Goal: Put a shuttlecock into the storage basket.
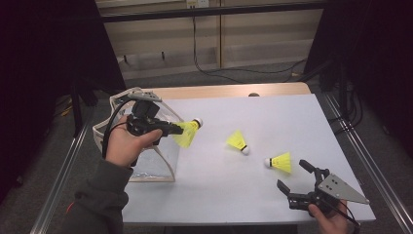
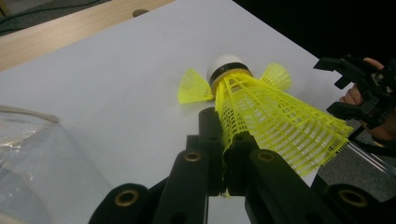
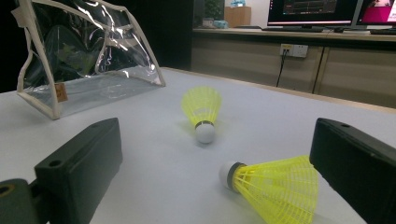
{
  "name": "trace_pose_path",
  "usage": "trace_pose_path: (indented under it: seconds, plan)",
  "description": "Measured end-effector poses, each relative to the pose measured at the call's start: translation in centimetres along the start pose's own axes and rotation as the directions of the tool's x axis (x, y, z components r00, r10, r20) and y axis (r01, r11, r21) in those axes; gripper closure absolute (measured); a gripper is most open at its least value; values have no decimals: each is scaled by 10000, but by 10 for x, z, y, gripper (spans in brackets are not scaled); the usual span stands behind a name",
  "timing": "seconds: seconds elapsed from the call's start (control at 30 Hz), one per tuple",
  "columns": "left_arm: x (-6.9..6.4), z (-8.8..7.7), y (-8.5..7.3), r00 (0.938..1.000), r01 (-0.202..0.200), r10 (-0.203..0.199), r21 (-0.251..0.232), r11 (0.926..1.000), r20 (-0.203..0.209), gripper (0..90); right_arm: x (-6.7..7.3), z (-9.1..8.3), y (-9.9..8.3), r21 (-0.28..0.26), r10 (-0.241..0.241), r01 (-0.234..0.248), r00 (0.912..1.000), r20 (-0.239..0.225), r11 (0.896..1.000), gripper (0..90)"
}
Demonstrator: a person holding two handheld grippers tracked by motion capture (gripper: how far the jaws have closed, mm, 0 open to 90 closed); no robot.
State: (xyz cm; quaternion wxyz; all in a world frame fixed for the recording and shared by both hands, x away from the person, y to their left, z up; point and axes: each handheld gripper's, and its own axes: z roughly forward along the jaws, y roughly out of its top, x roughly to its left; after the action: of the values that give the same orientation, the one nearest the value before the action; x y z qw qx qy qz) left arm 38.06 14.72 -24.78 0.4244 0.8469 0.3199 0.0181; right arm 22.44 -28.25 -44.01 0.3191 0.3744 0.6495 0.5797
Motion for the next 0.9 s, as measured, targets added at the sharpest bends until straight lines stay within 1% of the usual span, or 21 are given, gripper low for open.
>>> trace_pose_path:
  seconds: [0.37,0.47,0.6,0.63,0.77,0.9]
  plan:
    - [5,-6,3,9998,137,-138,-87,9999,-122,886,0,0,0,7,15,-15,10000,5,10000,23]
    - [6,-7,4,9998,122,-124,-78,9999,-159,886,0,0,0,0,18,-18,10000,3,10000,23]
    - [6,-7,5,9997,164,-166,-87,9998,-206,886,0,0,0,10,24,-24,10000,-4,10000,23]
    - [7,-8,5,9996,107,-108,-66,9999,-250,886,0,0,0,13,17,-17,10000,-1,10000,23]
    - [8,-8,6,9996,176,-177,-70,9998,-217,886,1,0,0,11,23,-23,10000,31,10000,23]
    - [10,-8,7,9993,213,-215,-76,9997,-298,886,1,0,0,15,32,-32,10000,30,10000,23]
